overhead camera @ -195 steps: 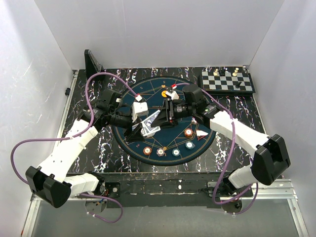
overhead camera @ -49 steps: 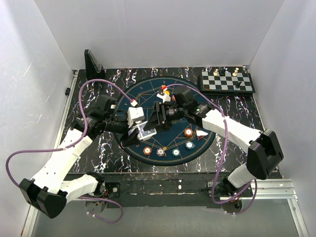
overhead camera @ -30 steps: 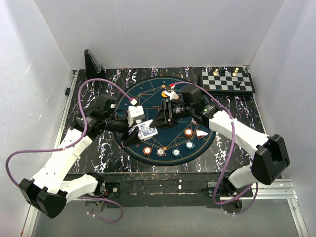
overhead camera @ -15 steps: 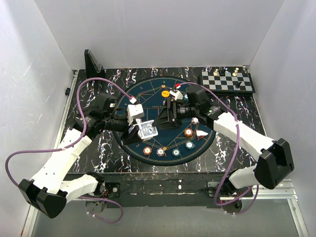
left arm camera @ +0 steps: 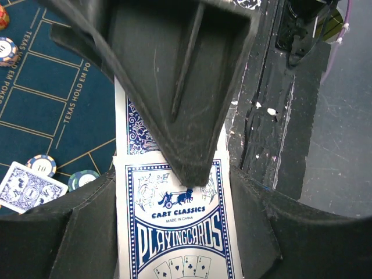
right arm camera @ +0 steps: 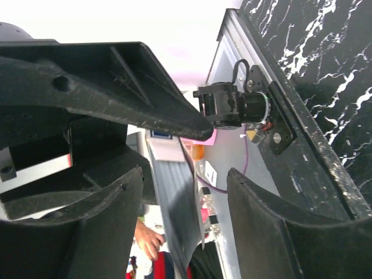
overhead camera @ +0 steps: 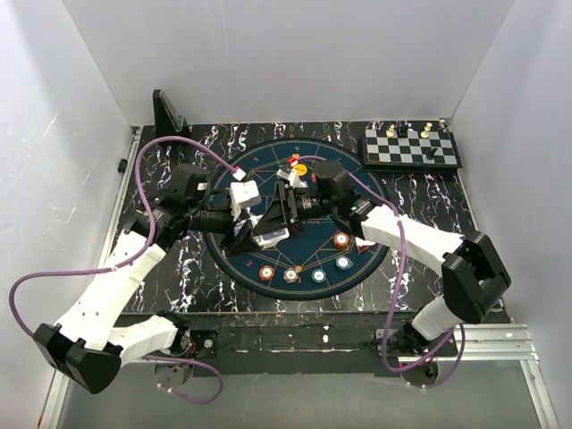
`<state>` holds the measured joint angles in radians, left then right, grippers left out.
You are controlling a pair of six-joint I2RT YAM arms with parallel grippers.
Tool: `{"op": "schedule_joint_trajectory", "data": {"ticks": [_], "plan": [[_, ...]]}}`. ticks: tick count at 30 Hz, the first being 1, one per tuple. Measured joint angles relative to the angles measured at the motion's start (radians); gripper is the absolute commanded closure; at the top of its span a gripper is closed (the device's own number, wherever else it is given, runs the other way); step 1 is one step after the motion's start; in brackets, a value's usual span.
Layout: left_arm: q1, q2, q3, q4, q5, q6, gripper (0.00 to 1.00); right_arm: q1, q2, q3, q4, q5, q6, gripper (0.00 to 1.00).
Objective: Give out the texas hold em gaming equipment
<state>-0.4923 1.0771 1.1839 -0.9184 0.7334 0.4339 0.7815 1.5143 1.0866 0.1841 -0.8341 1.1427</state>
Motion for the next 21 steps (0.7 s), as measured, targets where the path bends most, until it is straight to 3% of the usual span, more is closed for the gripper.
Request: {"op": "schedule_joint_trajectory", "data": {"ticks": [3,6,7,8,9,10,11,12,21], "plan": [[0.000,0.016,0.027,0.007,-0.001,-0.005,1.00,0.004,0.021,0.002,0.049,-0.013,0.042,0.63],[0.000,0.037,0.048,0.006,-0.010,-0.004,0.89,0.004,0.026,0.002,0.111,-0.026,0.089,0.77],[0.001,0.042,0.053,0.006,-0.010,-0.003,0.81,0.003,0.026,0.002,0.125,-0.031,0.097,0.80],[0.003,0.045,0.057,0.006,-0.009,-0.004,0.64,0.000,0.026,0.001,0.135,-0.034,0.100,0.82],[0.004,0.046,0.059,0.005,-0.008,-0.003,0.39,-0.001,0.026,0.001,0.143,-0.037,0.100,0.83],[0.005,0.046,0.061,0.003,-0.008,0.002,0.23,-0.001,0.026,0.000,0.151,-0.037,0.103,0.83],[0.005,0.046,0.064,0.000,-0.008,0.006,0.09,-0.001,0.026,-0.002,0.158,-0.037,0.107,0.84],[0.005,0.046,0.066,-0.003,-0.012,0.012,0.02,-0.001,0.026,-0.003,0.162,-0.036,0.119,0.85],[0.005,0.011,0.068,-0.043,-0.072,0.132,0.02,-0.016,0.021,-0.031,0.163,-0.036,0.164,0.86]]}}
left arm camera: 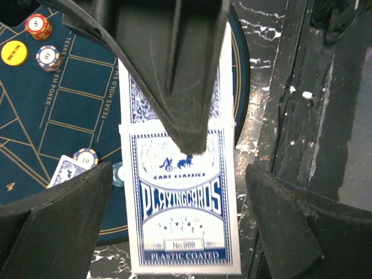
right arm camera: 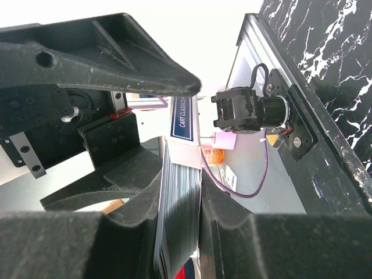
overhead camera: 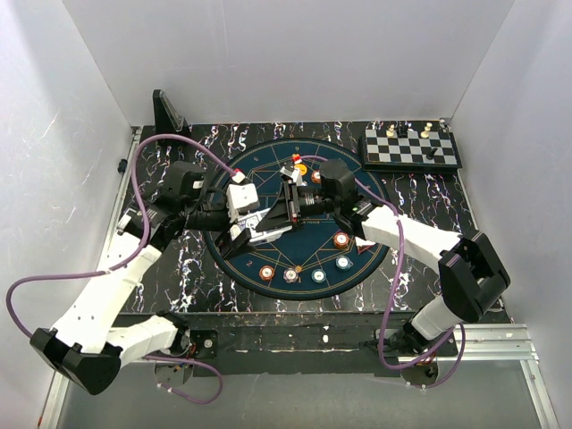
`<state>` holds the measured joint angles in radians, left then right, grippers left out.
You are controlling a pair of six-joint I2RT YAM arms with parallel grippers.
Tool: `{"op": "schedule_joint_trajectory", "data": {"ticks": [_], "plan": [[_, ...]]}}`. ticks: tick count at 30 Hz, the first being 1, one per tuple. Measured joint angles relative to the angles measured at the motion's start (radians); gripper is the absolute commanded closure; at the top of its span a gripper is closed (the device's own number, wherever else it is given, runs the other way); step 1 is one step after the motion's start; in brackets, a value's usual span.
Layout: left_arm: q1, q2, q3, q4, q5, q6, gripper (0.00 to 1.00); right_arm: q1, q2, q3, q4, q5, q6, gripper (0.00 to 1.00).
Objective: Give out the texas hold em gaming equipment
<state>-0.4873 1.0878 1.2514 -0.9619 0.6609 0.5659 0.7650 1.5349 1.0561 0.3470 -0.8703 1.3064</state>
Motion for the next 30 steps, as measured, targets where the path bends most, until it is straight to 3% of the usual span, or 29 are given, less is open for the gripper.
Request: {"op": "schedule_joint_trajectory", "data": {"ticks": [10,14,20,23,24,30], "plan": [[0.000,-0.008,-0.013,-0.069,-0.020,0.138,0.02,-0.006,-0.001,-0.006,-0.013,0.000,-0.004,0.86],[0.000,0.028,-0.015,-0.081,-0.020,0.170,0.08,-0.006,-0.001,-0.005,-0.038,0.000,-0.010,0.86],[0.000,0.066,-0.009,-0.083,-0.005,0.178,0.23,-0.006,-0.001,0.003,-0.068,0.003,-0.020,0.85],[0.000,0.075,-0.008,-0.086,0.008,0.174,0.45,-0.005,-0.001,0.018,-0.088,0.008,-0.027,0.85],[0.000,0.074,-0.008,-0.087,0.009,0.168,0.48,-0.006,-0.001,0.024,-0.096,0.008,-0.033,0.85],[0.001,0.068,-0.008,-0.082,0.014,0.149,0.49,-0.006,-0.001,0.050,-0.145,0.006,-0.050,0.83]]}}
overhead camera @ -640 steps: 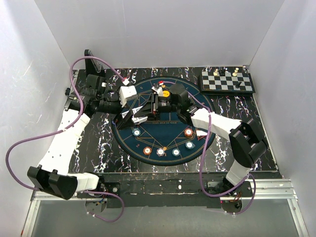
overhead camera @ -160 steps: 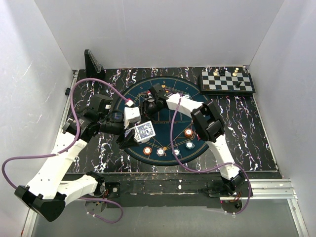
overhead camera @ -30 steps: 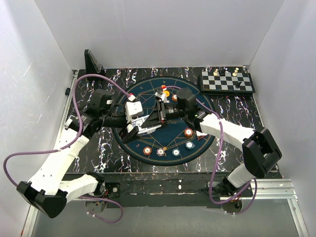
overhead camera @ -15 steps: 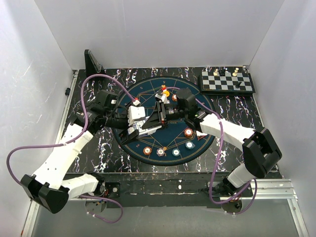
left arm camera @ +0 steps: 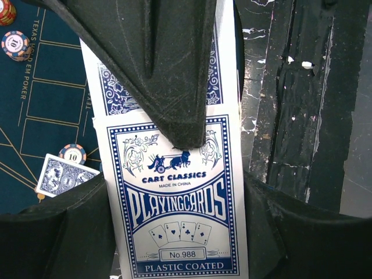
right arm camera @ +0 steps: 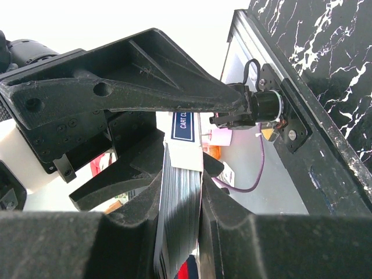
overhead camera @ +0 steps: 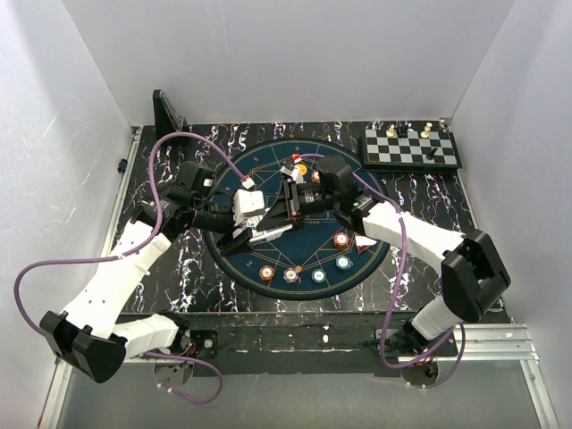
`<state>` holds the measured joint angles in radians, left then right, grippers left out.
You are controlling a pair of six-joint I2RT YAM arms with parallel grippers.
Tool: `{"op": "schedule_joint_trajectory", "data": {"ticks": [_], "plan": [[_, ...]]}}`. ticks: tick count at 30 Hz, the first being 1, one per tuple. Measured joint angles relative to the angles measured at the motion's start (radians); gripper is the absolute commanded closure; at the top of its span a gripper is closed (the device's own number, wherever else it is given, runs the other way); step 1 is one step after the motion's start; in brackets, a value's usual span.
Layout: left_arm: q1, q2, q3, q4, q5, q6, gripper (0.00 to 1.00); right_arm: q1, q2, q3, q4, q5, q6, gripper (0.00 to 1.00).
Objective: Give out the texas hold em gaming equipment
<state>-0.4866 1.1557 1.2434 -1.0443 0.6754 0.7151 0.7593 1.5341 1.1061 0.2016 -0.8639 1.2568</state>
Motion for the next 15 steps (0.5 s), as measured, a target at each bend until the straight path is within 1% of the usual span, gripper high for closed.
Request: {"op": "schedule_joint_trajectory", "data": {"ticks": [1,3,5,7,10,12,15], "plan": [[0.000,-0.003,0.000,0.001,-0.001,-0.002,0.49,0.000,0.000,0.003,-0.004,-0.001,-0.001,0.79],[0.000,-0.008,0.000,0.002,-0.002,-0.004,0.50,0.001,0.000,0.009,-0.012,-0.003,-0.004,0.65],[0.000,-0.010,0.000,0.003,-0.002,-0.005,0.55,0.001,0.000,0.012,-0.017,-0.003,-0.005,0.52],[0.000,-0.011,-0.001,0.005,-0.003,-0.006,0.59,0.001,0.000,0.013,-0.023,-0.004,-0.005,0.46],[0.000,-0.019,-0.013,0.011,-0.002,-0.020,0.64,0.001,-0.001,0.013,-0.041,-0.006,-0.019,0.39],[0.000,-0.027,-0.029,0.017,0.003,-0.037,0.66,-0.001,-0.004,0.013,-0.064,-0.005,-0.035,0.39],[0.000,-0.038,-0.054,0.024,0.019,-0.063,0.72,-0.010,-0.023,0.010,-0.100,-0.002,-0.055,0.38]]}}
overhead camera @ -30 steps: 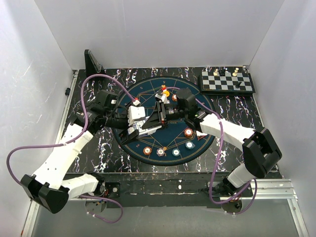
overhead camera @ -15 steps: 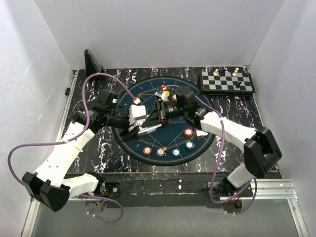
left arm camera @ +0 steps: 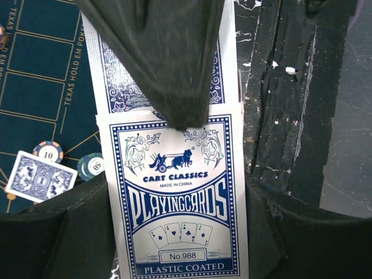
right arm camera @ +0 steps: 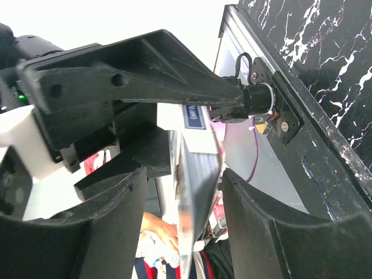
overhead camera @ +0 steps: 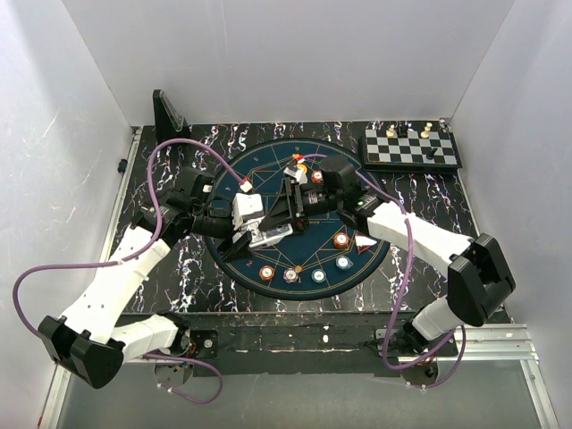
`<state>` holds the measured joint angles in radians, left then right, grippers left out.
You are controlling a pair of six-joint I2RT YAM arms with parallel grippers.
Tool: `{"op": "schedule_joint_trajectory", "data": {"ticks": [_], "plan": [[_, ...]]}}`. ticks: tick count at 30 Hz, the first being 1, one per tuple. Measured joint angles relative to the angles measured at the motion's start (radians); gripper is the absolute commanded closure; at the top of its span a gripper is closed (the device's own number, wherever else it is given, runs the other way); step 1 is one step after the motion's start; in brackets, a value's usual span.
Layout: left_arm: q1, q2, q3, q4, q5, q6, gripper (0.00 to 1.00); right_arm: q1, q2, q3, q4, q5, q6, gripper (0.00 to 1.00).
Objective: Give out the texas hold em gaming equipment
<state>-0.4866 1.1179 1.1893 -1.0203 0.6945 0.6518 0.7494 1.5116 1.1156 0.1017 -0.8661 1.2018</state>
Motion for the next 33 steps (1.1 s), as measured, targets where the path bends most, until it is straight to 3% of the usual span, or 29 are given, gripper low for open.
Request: {"op": "schedule_joint_trajectory", "data": {"ticks": [26,33], "plan": [[0.000,-0.005,-0.018,0.030,0.030,-0.069,0.88,-0.056,-0.084,-0.036,-0.118,0.006,-0.080,0.64],[-0.001,-0.005,-0.018,0.034,0.028,-0.069,0.91,-0.101,-0.136,-0.067,-0.130,0.000,-0.085,0.65]]}}
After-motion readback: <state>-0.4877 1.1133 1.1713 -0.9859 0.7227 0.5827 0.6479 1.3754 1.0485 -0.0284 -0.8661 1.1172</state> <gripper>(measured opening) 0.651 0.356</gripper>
